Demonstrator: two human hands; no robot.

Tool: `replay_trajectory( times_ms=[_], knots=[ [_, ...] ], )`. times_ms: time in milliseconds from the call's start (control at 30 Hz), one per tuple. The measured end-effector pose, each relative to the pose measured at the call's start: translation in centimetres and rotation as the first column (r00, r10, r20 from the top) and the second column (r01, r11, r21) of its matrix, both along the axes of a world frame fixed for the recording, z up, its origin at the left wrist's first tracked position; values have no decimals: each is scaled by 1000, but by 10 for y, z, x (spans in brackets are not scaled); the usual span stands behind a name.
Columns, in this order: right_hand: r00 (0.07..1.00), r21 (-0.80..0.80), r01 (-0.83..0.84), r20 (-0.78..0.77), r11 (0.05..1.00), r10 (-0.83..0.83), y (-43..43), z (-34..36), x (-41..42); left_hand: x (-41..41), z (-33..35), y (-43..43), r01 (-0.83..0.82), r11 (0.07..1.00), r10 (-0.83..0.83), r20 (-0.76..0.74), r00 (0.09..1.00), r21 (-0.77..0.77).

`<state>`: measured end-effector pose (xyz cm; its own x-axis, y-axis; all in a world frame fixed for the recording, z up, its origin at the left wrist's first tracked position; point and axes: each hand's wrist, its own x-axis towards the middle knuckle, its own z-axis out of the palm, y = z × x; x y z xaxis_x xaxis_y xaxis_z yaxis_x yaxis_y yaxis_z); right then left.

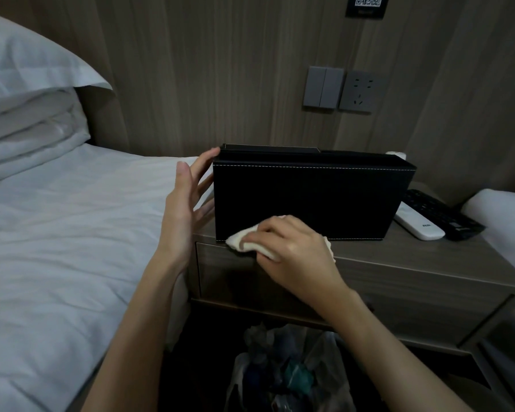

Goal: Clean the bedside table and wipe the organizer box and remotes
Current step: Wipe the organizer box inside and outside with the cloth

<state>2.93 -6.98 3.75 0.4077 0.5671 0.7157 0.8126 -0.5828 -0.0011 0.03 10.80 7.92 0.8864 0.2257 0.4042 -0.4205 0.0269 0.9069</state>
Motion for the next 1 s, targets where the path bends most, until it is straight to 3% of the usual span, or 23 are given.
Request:
replay_trajectory(
  times_ms=[133, 300, 367, 533, 733, 1000],
  knots=[
    [997, -17, -16, -72, 1000, 15, -6, 20, -13, -2, 0, -3, 4, 1000, -4, 8, 1000, -9],
    [986, 286, 21, 151, 958, -66, -22, 69, -22, -2, -1, -4, 5, 1000, -5, 5, 1000, -24],
    [972, 333, 91, 175, 939, -156, -24, 77, -15, -1, -2, -4, -5, 1000, 5, 8, 1000, -29],
    [964, 248, 189, 138, 950, -228, -17, 65, 3, 2, -2, -3, -24, 999, 24, 15, 1000, -22],
    [973, 120, 134, 170, 984, -154, -17, 40, 6, 1, -2, -6, -18, 999, 19, 51, 999, -30],
    [998, -149, 47, -36, 988, -53, -28, 4, -2, -3, 0, -8, -35, 999, 35, 52, 998, -6]
  ],
)
